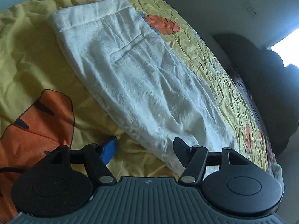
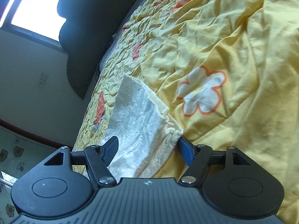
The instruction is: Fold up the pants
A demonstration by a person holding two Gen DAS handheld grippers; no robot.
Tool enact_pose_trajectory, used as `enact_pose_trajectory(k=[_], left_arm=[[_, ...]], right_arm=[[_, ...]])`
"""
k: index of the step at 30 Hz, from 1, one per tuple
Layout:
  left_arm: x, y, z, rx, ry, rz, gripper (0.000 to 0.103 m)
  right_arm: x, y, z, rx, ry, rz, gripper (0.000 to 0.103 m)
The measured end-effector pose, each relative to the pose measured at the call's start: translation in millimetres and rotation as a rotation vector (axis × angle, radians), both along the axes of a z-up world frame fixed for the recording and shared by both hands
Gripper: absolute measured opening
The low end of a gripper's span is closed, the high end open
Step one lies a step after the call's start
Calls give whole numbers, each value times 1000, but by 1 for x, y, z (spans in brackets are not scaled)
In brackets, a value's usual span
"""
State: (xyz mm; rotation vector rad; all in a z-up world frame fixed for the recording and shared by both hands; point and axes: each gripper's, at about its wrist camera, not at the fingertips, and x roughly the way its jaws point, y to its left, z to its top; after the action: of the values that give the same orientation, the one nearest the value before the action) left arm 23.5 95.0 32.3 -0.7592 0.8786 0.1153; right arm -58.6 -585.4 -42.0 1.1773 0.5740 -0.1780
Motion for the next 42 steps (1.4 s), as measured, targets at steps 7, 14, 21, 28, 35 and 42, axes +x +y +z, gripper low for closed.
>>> enact_pose_trajectory(k=[7,14,21,28,35,42], left_arm=[[-9,29,-1,-66,-21,209,69],[14,39,0,51,-53,231,21],[-4,41,24,165,-102,124,18],[0,51,2,173,-73,89,20],[-2,89,7,192,-102,226,81],[8,80,10,390,-104,124,47]], right_arm=[[19,19,-2,-75,14,1,55],[15,11,2,-45,-12,-13,12],[-12,-10,5,-41,-3,-20,11],[-17,-7,-19,7,7,-53,11],[-19,-10,-21,61,27,-76,16],[-27,-15,-37,187,-18,-165,17]])
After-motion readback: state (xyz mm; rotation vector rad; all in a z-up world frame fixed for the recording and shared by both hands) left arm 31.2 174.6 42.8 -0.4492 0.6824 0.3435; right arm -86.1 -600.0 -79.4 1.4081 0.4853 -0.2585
